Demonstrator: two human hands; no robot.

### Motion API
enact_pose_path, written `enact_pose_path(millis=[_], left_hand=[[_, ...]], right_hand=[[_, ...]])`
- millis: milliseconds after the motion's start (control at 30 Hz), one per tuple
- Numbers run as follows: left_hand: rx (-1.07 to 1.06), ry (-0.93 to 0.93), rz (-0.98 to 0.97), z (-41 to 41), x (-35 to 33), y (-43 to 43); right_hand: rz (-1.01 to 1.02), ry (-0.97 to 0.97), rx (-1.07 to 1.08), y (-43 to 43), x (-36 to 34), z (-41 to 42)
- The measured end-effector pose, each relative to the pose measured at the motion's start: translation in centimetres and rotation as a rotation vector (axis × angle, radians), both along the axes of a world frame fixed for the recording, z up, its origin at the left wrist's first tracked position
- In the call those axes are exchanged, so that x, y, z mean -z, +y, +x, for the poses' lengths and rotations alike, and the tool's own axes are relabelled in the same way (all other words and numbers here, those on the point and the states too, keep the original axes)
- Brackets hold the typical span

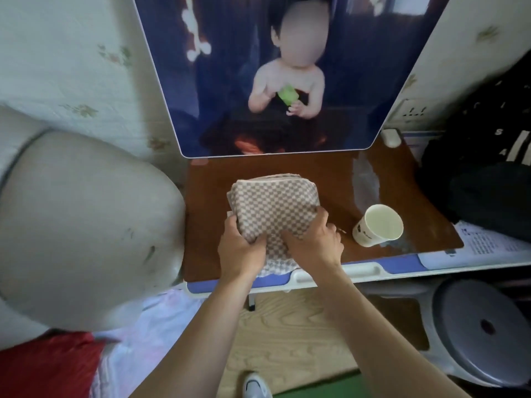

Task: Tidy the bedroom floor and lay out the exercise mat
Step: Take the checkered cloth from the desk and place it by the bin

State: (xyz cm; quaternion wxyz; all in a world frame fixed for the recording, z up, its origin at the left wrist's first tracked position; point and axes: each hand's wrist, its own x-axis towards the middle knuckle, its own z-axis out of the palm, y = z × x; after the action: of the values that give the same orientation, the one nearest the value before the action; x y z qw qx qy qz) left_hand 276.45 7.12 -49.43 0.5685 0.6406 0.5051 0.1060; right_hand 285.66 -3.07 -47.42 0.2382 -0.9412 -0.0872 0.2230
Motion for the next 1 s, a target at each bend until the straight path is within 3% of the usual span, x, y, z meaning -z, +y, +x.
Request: enact_pose_path(millis=[233,600,767,1000], left_hand=[[-0.037,-0.109,0.066,-3.8,-1.6,-1.7],[0.013,-0.486,0.227,-20.0,-13.2,-13.4],[0.099,-0.578,0.263,-25.8,-14.1,-21.4],[0.232,-0.587,0.148,-28.3,-12.1,-32.6]], right_hand=[[0.339,-0.1,-0.014,-2.0,-1.8,-3.4],[0.774,-0.169,0.033,-15.5,-12.6,-19.0],[0.818,-0.194,0.067,-24.5,-14.1,-25.3],[0.738,-0.157,0.22,-37.3,-13.6,-29.9]])
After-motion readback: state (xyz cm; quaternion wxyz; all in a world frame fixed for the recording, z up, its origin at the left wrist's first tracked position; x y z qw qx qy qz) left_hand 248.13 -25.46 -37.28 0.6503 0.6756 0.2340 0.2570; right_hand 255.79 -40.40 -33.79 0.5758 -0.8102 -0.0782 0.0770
